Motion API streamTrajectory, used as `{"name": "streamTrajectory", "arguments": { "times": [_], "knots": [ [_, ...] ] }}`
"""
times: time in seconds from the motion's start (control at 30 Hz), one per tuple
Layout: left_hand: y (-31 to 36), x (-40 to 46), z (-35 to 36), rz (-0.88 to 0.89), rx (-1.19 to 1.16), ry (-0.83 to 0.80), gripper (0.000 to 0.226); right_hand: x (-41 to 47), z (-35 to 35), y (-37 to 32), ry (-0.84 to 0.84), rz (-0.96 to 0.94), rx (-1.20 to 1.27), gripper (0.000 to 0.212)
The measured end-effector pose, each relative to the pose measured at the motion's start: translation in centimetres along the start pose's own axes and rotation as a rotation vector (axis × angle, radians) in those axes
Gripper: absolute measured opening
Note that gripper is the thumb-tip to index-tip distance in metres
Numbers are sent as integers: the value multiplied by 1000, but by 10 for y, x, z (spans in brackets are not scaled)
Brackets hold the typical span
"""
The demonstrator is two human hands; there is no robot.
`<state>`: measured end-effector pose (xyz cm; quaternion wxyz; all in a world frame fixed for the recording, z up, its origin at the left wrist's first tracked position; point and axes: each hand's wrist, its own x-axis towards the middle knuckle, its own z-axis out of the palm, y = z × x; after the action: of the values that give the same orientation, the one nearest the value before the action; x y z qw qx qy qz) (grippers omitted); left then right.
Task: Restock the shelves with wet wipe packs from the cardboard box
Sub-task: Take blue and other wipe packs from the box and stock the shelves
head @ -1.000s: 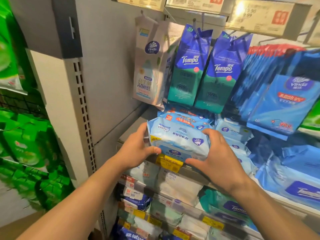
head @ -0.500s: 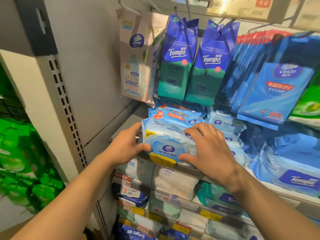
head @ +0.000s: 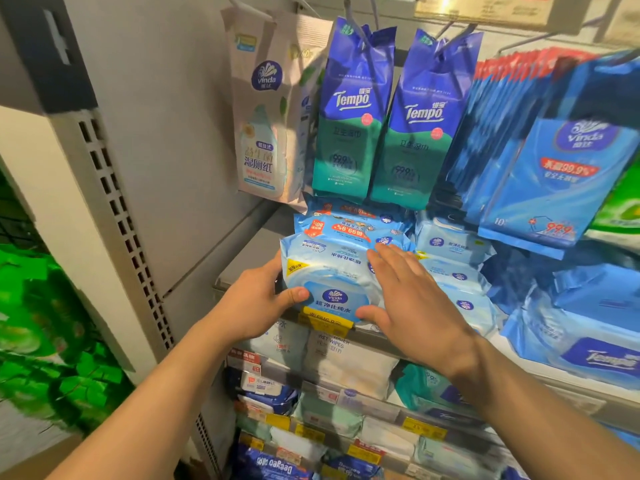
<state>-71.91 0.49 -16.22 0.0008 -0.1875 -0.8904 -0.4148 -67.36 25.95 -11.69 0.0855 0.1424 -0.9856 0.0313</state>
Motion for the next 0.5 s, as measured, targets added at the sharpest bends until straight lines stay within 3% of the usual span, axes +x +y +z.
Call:
{"name": "streamTrajectory", "arguments": {
  "times": [0.27, 0.4, 0.5],
  "knots": [
    [11, -12, 3, -44, 63, 22, 60, -11, -6, -7, -14, 81, -20, 83],
    [25, -49, 8, -38, 91, 70, 61, -33, -8, -24, 69, 65, 19, 71],
    [32, -92, 12, -102, 205, 114, 80, -53, -11, -41, 57, 2, 16, 79]
  ]
}}
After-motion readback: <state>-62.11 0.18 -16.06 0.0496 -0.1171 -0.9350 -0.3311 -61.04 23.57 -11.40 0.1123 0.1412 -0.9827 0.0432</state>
